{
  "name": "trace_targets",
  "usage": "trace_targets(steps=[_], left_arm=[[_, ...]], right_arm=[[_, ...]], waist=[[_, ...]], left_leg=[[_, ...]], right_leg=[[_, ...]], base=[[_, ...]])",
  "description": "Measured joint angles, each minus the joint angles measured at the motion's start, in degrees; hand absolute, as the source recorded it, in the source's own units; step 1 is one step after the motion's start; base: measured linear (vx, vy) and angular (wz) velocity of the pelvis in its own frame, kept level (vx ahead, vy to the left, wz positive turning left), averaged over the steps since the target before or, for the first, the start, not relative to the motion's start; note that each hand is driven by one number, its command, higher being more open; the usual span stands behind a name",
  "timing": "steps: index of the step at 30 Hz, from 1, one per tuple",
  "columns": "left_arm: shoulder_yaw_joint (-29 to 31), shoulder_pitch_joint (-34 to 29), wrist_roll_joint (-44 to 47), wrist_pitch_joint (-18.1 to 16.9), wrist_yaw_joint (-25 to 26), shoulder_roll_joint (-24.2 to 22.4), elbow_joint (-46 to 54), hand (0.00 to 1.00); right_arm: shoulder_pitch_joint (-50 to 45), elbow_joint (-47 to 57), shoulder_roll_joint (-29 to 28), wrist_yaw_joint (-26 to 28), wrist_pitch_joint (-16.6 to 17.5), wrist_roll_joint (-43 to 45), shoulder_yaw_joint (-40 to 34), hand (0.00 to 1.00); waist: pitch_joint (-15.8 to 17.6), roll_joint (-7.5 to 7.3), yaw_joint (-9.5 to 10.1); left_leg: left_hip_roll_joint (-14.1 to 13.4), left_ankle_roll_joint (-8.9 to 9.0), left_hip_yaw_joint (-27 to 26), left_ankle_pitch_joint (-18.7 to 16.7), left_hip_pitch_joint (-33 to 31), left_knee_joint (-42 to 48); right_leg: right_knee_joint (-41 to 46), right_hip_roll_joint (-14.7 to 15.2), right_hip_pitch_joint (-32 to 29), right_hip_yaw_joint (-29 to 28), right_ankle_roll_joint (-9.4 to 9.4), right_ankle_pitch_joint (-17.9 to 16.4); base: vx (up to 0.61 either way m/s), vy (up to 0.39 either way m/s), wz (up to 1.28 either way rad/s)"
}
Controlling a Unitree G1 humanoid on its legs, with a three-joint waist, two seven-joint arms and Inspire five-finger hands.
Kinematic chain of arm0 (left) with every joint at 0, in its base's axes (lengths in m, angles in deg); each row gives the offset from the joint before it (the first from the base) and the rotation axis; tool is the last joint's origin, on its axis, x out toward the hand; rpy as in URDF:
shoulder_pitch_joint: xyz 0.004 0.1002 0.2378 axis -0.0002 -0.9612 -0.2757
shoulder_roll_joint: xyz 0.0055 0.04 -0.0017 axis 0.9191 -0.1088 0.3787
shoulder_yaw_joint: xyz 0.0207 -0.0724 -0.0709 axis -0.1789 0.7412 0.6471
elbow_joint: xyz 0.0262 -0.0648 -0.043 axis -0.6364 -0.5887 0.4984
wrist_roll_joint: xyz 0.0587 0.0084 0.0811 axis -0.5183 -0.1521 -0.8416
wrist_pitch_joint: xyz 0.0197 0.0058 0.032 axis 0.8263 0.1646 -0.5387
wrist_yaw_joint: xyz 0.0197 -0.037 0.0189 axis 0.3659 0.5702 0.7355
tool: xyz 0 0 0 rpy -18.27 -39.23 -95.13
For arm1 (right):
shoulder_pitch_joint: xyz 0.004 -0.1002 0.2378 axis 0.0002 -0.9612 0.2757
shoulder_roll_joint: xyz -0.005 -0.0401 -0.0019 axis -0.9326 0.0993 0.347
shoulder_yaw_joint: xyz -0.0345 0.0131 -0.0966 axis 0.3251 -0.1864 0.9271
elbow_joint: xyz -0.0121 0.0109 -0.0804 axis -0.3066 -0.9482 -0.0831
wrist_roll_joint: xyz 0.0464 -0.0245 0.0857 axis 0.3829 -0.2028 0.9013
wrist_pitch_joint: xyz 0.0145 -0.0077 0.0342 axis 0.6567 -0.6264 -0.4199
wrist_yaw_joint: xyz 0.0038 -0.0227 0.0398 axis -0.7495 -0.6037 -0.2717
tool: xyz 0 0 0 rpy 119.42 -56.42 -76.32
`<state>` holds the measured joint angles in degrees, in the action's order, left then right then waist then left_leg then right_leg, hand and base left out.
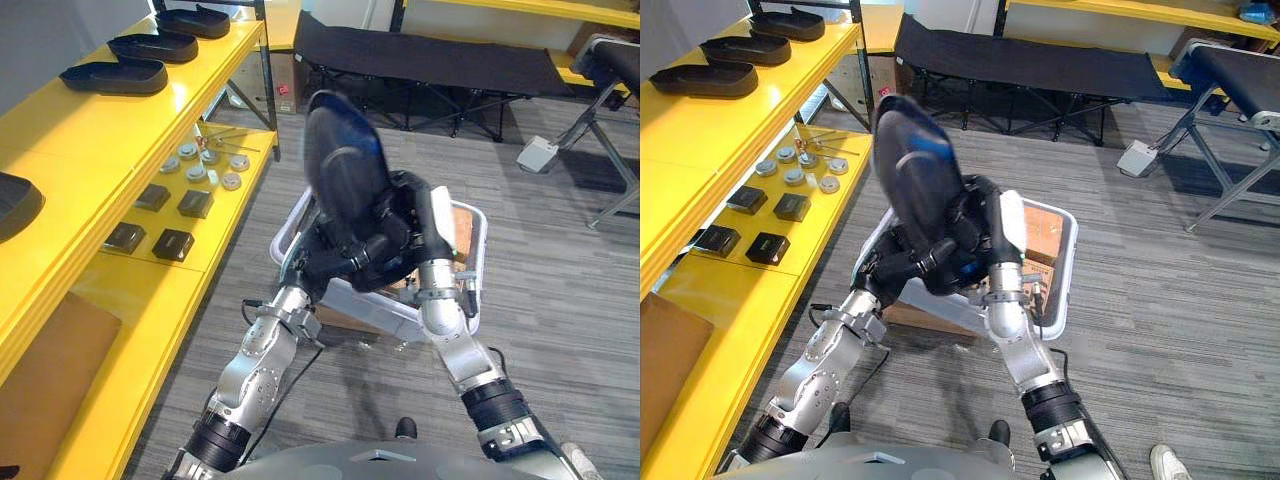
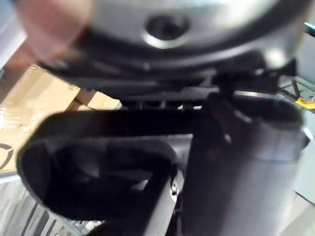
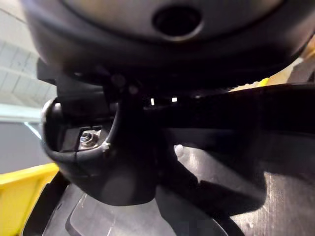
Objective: Walk over and take three plastic housings, then place them on the shelf
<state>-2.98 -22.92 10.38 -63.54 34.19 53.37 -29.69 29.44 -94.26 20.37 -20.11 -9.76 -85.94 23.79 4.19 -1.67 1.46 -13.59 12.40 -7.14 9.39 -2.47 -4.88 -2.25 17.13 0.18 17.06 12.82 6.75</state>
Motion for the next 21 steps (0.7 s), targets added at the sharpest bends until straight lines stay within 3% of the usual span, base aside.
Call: trace_targets(steps=[4,5,15,19,21], left_arm=[[0.42,-0.01,0.07,0.00,1.24,0.06,-0.09,1.00],[0.41,-0.01,0.15,0.00,1.28,0.06,-0.27,0.00],[0.22,-0.04,0.62,-1.10,5.55,0.19,-2.36,0.00],[3.03,-0.04,1.31,-1.06,6.15,0.16,-5.38,0.00],[3.14,-0.06,1.38,-1.05,6.00,0.33,-5.53,0.00]], right_arm=[[-2.13,-0.37,-1.86,0.53,0.02,2.15,1.79,0.00],[-2.83,-0.42,-2.06,0.82,0.10,2.54,2.17,0.00],[-4.77,-3.11,-2.32,2.41,1.54,9.73,4.31,0.00],[-5.82,-3.07,-2.20,2.05,5.24,10.33,7.40,0.00],[-5.85,-3.08,-2.20,1.41,5.19,10.33,8.05,0.00]], waist=[[-1.00,-0.06,0.05],[-1.37,-0.03,0.05],[-3.12,0.42,-0.17],[-3.68,0.40,-0.54],[-3.78,0.26,-0.11]], left_leg=[[0.02,0.04,-0.07,-0.03,0.02,0.02],[0.02,0.06,-0.07,-0.04,0.10,0.02],[0.04,0.09,-0.38,-0.69,1.01,-0.01],[0.04,0.09,-0.46,-0.67,1.04,0.01],[0.03,0.10,-0.45,-0.67,1.04,0.02]], right_leg=[[-0.01,0.00,0.00,0.00,-0.05,0.09],[-0.01,0.00,0.09,0.01,-0.05,0.09],[-0.93,-0.06,0.82,0.12,-0.46,-0.17],[-0.96,-0.08,0.81,0.12,-0.50,-0.19],[-0.96,-0.08,0.84,0.15,-0.27,-0.05]], base=[[0.00,0.000,0.00],[0.00,0.000,0.00],[-0.01,-0.001,0.00],[0.00,0.000,0.00],[0.00,0.000,0.00]])
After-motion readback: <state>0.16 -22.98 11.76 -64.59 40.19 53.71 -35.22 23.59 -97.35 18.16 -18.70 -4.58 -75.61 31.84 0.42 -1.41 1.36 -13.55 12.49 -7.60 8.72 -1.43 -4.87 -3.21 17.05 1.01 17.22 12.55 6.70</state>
